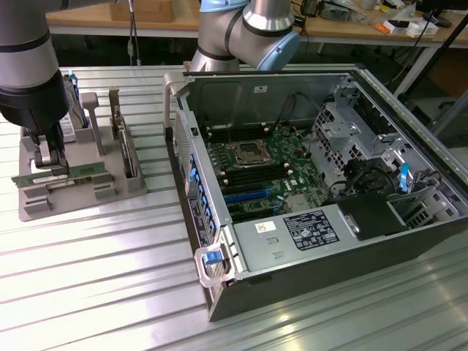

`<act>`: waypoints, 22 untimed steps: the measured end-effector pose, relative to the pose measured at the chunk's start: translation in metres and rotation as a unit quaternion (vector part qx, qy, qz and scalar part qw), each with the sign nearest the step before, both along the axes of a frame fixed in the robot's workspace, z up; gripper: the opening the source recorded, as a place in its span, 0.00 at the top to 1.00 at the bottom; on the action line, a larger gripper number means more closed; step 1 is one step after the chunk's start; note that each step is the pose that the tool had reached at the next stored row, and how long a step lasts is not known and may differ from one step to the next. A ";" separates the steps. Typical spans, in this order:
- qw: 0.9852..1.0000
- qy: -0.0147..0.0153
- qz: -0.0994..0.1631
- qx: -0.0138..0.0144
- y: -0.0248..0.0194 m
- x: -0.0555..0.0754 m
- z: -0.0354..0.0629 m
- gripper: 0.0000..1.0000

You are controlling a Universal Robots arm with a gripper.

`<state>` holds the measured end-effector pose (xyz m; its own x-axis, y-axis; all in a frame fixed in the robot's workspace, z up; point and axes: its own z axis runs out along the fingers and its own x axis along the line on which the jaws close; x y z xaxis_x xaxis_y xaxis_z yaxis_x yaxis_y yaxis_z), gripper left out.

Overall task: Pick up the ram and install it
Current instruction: 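Pick up the ram and move it above insertion slot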

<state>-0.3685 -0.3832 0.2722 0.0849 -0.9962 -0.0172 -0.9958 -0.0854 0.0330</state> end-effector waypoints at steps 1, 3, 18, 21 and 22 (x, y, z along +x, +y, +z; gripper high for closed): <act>1.000 0.000 0.000 0.001 0.0000 0.000 0.0024 0.88; 1.000 0.000 0.000 0.002 0.0000 0.000 0.0076 0.88; 1.000 0.000 0.000 0.011 0.0000 0.000 0.0363 0.88; 1.000 0.000 0.000 0.012 0.0000 0.000 0.0414 0.88; 1.000 0.000 0.000 0.012 0.0000 0.000 0.0428 0.88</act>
